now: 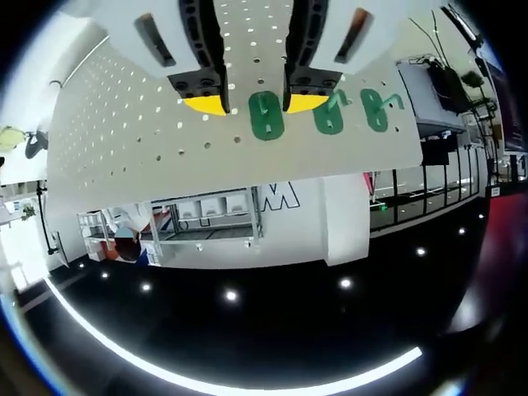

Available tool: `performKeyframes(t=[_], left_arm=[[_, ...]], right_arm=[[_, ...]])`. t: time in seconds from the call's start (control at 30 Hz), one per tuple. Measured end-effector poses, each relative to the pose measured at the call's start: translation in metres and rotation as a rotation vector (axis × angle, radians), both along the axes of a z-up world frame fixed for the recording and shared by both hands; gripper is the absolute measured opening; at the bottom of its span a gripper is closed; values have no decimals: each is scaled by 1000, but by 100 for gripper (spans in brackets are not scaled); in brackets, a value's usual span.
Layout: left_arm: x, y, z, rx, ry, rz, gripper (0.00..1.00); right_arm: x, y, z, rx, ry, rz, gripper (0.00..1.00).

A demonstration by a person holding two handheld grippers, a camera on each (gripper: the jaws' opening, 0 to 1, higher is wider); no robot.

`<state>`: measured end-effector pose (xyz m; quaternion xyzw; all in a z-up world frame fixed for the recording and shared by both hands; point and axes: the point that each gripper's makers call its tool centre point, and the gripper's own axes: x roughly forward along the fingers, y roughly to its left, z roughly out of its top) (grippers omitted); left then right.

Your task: Insert the hook assembly into the mounting plate slot until the hook locks in place.

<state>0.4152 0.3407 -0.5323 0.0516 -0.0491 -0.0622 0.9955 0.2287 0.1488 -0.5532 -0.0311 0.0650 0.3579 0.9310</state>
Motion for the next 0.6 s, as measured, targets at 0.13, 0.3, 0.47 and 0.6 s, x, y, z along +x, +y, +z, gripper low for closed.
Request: performKeyframes(t=[0.13, 0.3, 0.47, 0.6], left_arm=[[-2, -2, -5, -16, 26, -16, 34], [-7, -5, -11, -28, 58, -34, 34], [-12, -11, -12, -35, 70, -57, 35], [-19, -14, -12, -34, 76, -71, 36]], right_arm=[[0, 2, 0, 0, 1, 3, 87], [-1, 3, 1, 2, -3, 6, 87], [-3, 3, 3, 3, -6, 6, 87], [-3, 2, 5, 6, -12, 4, 87]])
